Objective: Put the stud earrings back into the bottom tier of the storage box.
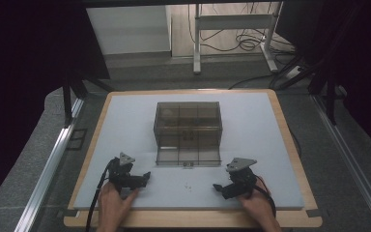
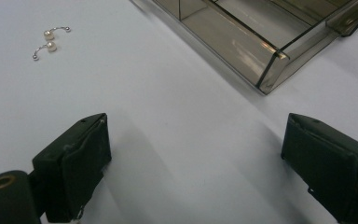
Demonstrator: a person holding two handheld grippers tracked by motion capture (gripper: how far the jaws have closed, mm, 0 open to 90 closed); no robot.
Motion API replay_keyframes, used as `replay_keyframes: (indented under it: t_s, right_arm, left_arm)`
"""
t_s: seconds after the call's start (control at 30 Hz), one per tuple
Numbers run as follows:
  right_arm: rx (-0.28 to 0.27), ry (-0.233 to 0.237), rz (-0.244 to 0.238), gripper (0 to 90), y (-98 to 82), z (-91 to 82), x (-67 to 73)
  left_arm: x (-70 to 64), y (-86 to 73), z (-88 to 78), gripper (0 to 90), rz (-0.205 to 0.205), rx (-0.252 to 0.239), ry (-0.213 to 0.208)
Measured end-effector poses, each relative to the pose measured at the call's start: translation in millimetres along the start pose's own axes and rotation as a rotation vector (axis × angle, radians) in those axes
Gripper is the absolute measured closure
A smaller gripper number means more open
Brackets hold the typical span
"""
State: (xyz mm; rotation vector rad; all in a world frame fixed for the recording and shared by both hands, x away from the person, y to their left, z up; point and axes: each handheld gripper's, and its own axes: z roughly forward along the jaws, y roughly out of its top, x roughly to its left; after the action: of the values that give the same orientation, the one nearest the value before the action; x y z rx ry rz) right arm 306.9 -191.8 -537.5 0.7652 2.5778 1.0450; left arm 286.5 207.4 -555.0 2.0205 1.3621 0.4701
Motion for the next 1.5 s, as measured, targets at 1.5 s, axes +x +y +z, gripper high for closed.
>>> replay_keyframes:
  t_s: [1.5]
  right_arm:
    - [0.049, 0.006, 0.015, 12.9, 8.2, -5.4, 1.5]
  left_arm:
    - [-0.3, -0.2, 0.0, 0.0, 0.0, -0.001, 0.001]
